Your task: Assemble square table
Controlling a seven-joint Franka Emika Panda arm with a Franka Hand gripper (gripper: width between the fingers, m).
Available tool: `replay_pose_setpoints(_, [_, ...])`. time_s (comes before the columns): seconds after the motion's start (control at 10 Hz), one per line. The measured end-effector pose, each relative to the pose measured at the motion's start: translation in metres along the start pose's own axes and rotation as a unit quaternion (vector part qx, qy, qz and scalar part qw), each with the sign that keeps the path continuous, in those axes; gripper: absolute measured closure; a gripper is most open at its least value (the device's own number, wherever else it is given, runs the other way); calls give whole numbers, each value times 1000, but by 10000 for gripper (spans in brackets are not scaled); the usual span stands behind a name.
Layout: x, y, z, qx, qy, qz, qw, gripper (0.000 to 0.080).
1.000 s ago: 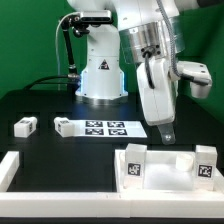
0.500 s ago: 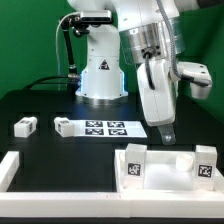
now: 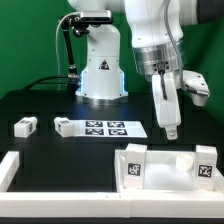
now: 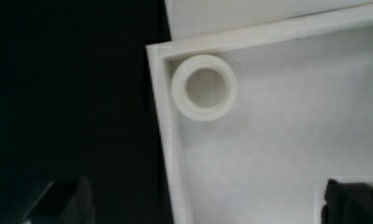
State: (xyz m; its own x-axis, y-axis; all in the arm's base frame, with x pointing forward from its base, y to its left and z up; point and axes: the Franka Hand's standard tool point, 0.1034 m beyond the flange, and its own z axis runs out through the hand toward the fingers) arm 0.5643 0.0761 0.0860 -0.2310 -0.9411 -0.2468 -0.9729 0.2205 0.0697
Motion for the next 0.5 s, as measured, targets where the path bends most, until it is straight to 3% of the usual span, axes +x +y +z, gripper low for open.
replay_pose_setpoints(0.3, [3,0,2,4,2,-7,1000,150])
replay_pose_setpoints(0.4, [15,4,9,26,15,-21,999,150])
replay_pose_setpoints(0.5, [29,18,16,50,32,-27,998,150])
